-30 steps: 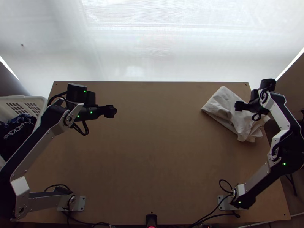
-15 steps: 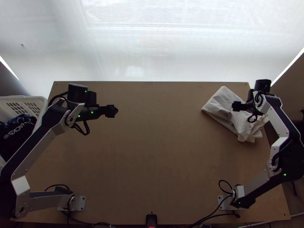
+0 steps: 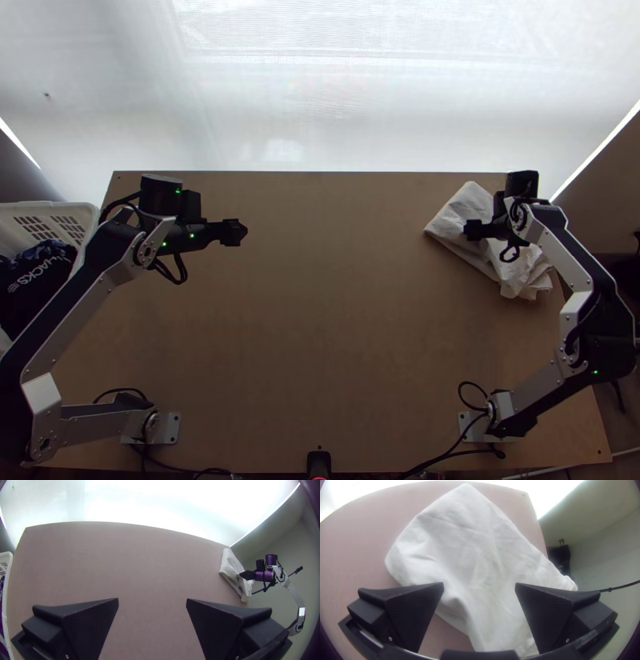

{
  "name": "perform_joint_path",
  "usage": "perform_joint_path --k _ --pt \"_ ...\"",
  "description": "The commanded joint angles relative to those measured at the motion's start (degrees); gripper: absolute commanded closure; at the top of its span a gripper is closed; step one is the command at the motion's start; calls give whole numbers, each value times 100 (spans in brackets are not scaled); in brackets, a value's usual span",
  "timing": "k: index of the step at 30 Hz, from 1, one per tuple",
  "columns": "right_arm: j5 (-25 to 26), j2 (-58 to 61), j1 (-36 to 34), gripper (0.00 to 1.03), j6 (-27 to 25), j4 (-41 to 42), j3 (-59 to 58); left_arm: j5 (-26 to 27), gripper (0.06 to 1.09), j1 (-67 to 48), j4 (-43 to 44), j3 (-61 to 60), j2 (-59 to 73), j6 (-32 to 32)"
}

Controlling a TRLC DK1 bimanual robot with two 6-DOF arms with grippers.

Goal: Fold the t-shirt

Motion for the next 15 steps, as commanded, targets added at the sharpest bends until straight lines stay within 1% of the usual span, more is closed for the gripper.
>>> perform_joint_path --k 1,3,6,8,10,12,15 --pt "20 274 82 3 79 -58 -381 -5 10 111 -65 -81 -119 50" --pt "29 406 91 3 141 -357 -399 -5 10 129 -57 -81 -110 50" --pt "29 335 21 3 317 -454 -372 -14 10 208 49 -72 -66 -55" --pt "29 -131 56 4 422 -480 -249 -67 10 322 216 -1 -66 -248" --pt "29 -816 232 4 510 -445 93 -234 10 472 471 42 -163 -328" --pt "29 -1466 469 4 510 -498 577 -497 10 674 928 7 -444 -336" --pt "29 -2249 926 4 545 -656 1280 -656 10 1087 1508 -142 -1016 -213"
